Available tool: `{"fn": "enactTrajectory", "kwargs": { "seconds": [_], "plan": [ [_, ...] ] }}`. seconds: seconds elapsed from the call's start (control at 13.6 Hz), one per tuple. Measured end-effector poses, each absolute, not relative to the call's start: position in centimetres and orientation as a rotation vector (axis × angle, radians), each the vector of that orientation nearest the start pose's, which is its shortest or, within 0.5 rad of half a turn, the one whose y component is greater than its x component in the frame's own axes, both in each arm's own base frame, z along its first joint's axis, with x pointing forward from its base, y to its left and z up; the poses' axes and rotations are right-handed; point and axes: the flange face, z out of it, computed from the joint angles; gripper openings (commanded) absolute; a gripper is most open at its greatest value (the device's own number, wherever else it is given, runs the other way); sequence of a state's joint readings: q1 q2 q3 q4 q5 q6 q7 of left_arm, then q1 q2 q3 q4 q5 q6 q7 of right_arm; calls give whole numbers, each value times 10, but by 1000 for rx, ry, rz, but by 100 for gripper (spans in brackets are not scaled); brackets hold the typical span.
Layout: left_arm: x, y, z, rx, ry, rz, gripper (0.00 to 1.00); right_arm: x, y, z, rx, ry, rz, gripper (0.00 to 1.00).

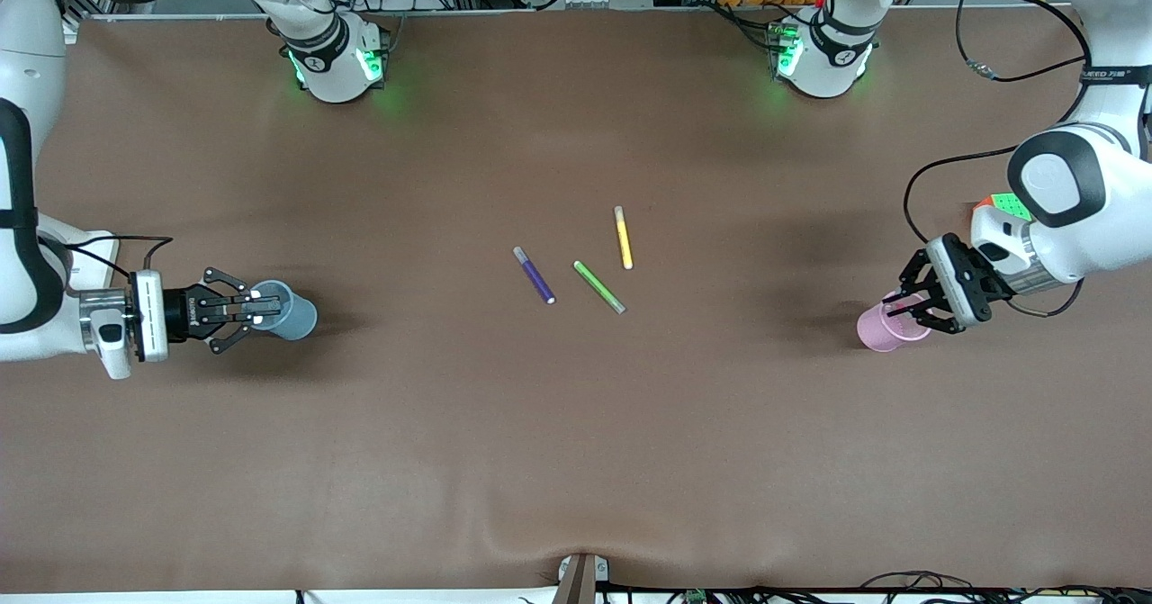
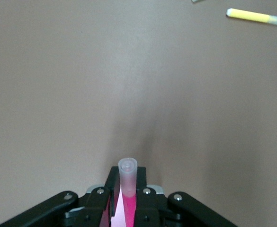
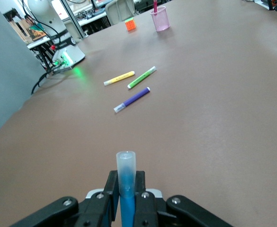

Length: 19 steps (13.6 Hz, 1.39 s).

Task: Place pink and blue markers in matching cups
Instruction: 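Lower the pink marker into the pink cup while the right gripper lowers blue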

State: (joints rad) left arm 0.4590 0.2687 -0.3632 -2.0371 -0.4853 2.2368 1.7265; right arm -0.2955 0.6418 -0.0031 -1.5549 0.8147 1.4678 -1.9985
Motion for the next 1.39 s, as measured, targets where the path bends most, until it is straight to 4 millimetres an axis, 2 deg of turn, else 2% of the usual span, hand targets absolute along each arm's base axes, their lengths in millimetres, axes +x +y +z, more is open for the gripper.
{"fn": "enactTrajectory", "kwargs": {
  "seconds": [0.07, 0.15, 0.22, 0.29, 0.37, 0.44, 0.59, 0.73, 0.88, 1.1, 1.39],
  "plan": [
    [584, 53, 318, -2721, 2090, -577, 0, 626, -109, 270, -1586, -1416, -530, 0],
    [583, 55, 316, -2722, 2095, -576, 0, 625, -113, 270, -1588, -1411, -532, 31],
    [583, 55, 314, -2724, 2097, -575, 0, 624, -116, 270, -1591, -1407, -534, 99],
    [583, 53, 314, -2730, 2098, -580, 2, 623, -118, 270, -1593, -1403, -535, 100],
    [583, 52, 313, -2739, 2097, -586, 46, 623, -119, 270, -1596, -1400, -536, 100],
    [583, 51, 312, -2748, 2100, -587, 99, 623, -121, 269, -1601, -1393, -534, 100],
    [582, 51, 311, -2771, 2093, -601, 100, 622, -127, 271, -1642, -1343, -511, 100],
    [584, 53, 315, -2812, 2079, -624, 100, 628, -132, 281, -1702, -1282, -478, 100],
    [595, 54, 334, -2877, 1997, -639, 100, 636, -132, 301, -1765, -1239, -439, 100],
    [610, 56, 375, -2999, 1884, -554, 100, 645, -123, 344, -1915, -1205, -317, 100],
    [625, 64, 427, -3144, 1477, -263, 100, 644, -107, 416, -2158, -1108, -185, 100]
  ]
}}
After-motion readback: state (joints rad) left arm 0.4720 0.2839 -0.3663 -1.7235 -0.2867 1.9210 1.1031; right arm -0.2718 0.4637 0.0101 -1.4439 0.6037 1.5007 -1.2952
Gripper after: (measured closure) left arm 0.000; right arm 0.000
